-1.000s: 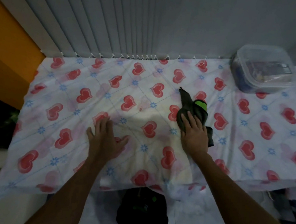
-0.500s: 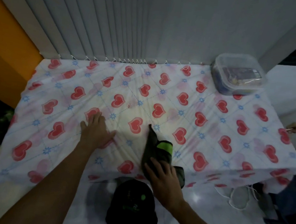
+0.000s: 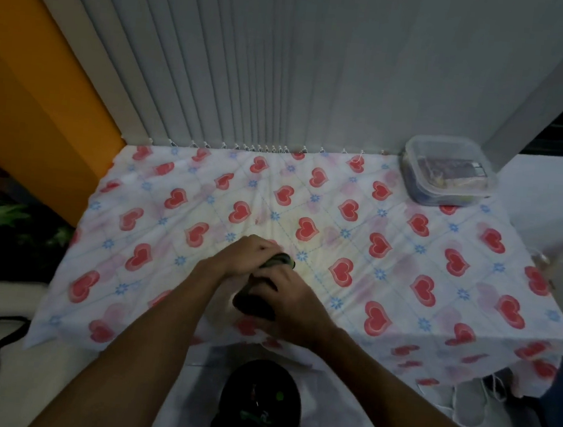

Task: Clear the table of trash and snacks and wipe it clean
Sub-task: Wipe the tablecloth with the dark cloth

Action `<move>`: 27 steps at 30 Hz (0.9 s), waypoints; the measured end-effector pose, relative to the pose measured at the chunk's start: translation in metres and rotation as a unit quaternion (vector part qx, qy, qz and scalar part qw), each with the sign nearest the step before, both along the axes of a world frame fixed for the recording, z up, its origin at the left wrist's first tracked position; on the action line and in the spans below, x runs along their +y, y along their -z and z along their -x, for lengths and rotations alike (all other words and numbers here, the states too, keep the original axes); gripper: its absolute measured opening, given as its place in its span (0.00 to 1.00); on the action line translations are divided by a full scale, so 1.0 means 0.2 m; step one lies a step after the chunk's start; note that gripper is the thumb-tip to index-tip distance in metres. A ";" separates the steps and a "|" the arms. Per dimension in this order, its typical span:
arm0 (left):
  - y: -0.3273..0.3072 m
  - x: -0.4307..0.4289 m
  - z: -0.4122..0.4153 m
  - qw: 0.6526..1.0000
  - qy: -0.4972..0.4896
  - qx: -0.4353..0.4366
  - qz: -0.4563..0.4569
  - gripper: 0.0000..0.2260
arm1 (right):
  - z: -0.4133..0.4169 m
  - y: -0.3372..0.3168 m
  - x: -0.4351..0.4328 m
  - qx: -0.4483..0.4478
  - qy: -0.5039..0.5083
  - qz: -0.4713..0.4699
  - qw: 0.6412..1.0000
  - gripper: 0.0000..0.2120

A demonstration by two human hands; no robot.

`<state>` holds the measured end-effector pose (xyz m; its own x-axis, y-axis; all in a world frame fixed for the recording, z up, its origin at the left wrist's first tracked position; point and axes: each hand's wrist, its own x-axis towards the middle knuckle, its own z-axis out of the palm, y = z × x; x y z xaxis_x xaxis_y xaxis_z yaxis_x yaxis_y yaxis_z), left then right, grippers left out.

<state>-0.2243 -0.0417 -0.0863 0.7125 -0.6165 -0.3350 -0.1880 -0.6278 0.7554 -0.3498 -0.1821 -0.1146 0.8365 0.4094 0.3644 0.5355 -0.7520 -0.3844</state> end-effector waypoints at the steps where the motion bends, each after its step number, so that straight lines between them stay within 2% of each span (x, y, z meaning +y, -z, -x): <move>1: -0.05 0.00 -0.01 0.999 -0.021 0.021 0.017 0.25 | -0.03 -0.07 -0.01 -0.016 0.009 -0.024 1.000 0.17; 3: -0.16 0.02 -0.05 0.995 -0.044 0.060 0.066 0.28 | -0.08 -0.19 -0.04 0.001 0.045 -0.066 0.997 0.15; 7: -0.38 0.05 -0.09 0.992 -0.038 0.023 0.115 0.13 | -0.16 -0.38 -0.05 0.036 0.113 -0.167 0.979 0.06; 10: -0.52 0.08 -0.12 0.994 -0.015 -0.024 0.106 0.11 | -0.18 -0.48 -0.04 0.031 0.187 -0.209 0.959 0.17; 12: -0.60 0.11 -0.14 0.993 0.009 -0.065 0.098 0.11 | -0.22 -0.56 -0.05 0.071 0.240 -0.202 0.947 0.25; 13: -0.64 0.12 -0.15 0.992 0.015 -0.081 0.099 0.11 | -0.25 -0.60 -0.05 0.102 0.248 -0.196 0.943 0.25; 17: -0.78 0.17 -0.17 0.984 0.059 -0.161 0.044 0.12 | -0.32 -0.75 -0.08 0.208 0.218 -0.189 0.935 0.13; 23: -0.86 0.23 -0.18 0.968 0.049 -0.239 0.056 0.11 | -0.35 -0.86 -0.12 0.221 0.213 -0.124 0.944 0.18; 27: -0.87 0.22 -0.18 0.967 0.027 -0.238 0.085 0.17 | -0.31 -0.89 -0.19 0.276 0.187 -0.104 0.937 0.21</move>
<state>-0.1881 0.0026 0.0871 0.7268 -0.6739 0.1327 -0.5684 -0.4817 0.6670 -0.2877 -0.2199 0.0636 0.9917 0.0187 -0.1270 -0.0739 -0.7258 -0.6839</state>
